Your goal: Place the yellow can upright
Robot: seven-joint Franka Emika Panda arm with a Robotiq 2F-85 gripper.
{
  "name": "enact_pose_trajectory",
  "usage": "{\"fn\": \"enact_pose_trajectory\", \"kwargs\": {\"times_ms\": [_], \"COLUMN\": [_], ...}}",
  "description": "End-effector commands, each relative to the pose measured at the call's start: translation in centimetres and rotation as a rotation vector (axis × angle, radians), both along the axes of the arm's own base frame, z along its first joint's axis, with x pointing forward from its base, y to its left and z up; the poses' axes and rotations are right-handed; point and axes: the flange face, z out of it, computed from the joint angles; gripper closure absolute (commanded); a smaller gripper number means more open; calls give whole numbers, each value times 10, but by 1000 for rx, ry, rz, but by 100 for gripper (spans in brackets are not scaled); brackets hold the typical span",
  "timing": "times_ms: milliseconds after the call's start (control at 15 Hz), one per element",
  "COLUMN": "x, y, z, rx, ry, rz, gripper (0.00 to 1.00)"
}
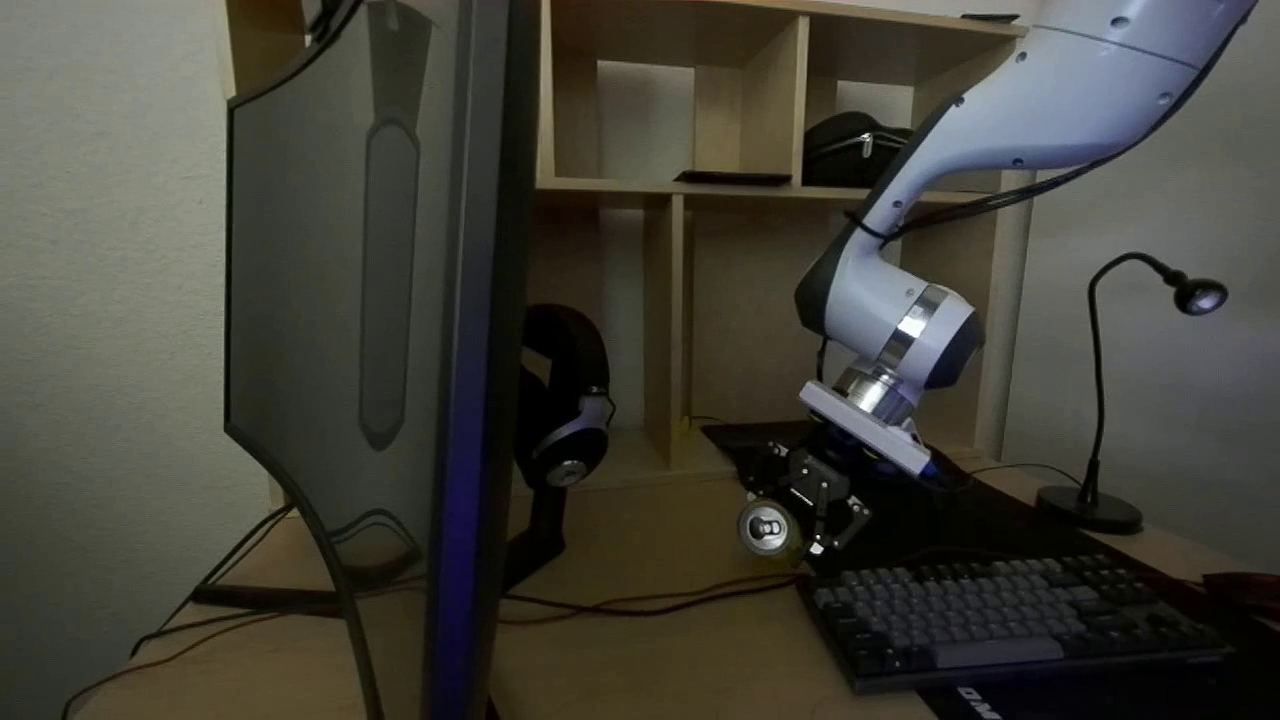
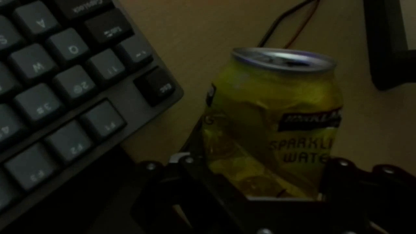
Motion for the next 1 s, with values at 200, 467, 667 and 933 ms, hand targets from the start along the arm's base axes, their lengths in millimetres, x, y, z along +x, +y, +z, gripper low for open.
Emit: {"fn": "enact_pose_trajectory", "kwargs": {"times_ms": [200, 467, 667, 933], "x": [13, 60, 81, 76], "y": [30, 22, 12, 11], "z": [-4, -12, -30, -33], "rx": [101, 234, 299, 280], "ry": [90, 245, 373, 358], "rz": [38, -8, -90, -78], "gripper": [55, 55, 55, 55]}}
